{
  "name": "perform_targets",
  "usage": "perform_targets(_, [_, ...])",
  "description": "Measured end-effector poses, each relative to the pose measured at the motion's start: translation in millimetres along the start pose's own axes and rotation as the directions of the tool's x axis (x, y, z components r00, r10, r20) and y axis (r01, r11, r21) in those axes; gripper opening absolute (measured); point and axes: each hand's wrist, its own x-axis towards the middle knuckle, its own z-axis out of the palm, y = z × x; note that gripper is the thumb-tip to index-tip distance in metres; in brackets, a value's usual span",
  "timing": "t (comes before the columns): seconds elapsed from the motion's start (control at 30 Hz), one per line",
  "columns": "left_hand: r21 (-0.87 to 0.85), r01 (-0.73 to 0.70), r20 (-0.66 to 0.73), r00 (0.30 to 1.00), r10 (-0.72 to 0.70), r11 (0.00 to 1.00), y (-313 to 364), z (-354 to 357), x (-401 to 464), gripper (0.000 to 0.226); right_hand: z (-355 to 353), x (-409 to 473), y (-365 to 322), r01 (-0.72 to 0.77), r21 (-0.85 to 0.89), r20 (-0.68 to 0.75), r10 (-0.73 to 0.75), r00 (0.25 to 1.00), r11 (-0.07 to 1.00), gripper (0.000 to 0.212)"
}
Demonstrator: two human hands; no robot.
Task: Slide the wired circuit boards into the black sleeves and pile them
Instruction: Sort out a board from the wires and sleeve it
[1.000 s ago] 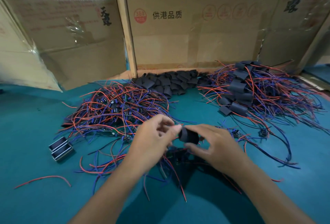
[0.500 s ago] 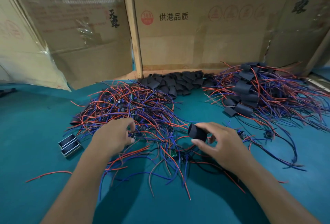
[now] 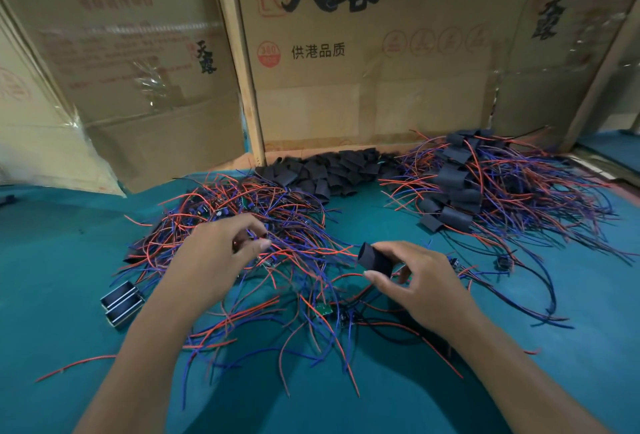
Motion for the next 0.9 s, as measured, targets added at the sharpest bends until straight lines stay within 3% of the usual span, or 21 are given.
perform_targets(0.2, [-0.425,-0.009,-0.144,0.988,-0.058,0.905,14,-8,-4,0.004,-1,1,2,-0.053,0.056,-0.065,0.056,0.996,0.997,0.031])
perform_targets(0.4, [-0.723,-0.064,-0.209,0.969,-0.129,0.687,32,-10,-5,0.01,0,1,-1,-0.067,0.048,-0.081,0.071,0.994,0.997,0.033])
perform_targets(0.5, [-0.848,-0.103,-0.232,0.955,-0.188,0.52,39,-4,-5,0.011,-1,1,-2,-0.087,0.054,-0.078,0.091,0.993,0.995,0.034])
perform_targets(0.63, [-0.932,-0.155,-0.249,0.931,-0.268,0.328,50,4,-5,0.008,-3,1,-1,-0.101,0.045,-0.053,0.104,0.993,0.994,0.033])
perform_targets(0.9, [-0.961,-0.156,-0.226,0.918,-0.326,0.229,58,12,-4,0.03,-1,0,-5,-0.098,0.058,-0.019,0.1,0.995,0.993,0.028])
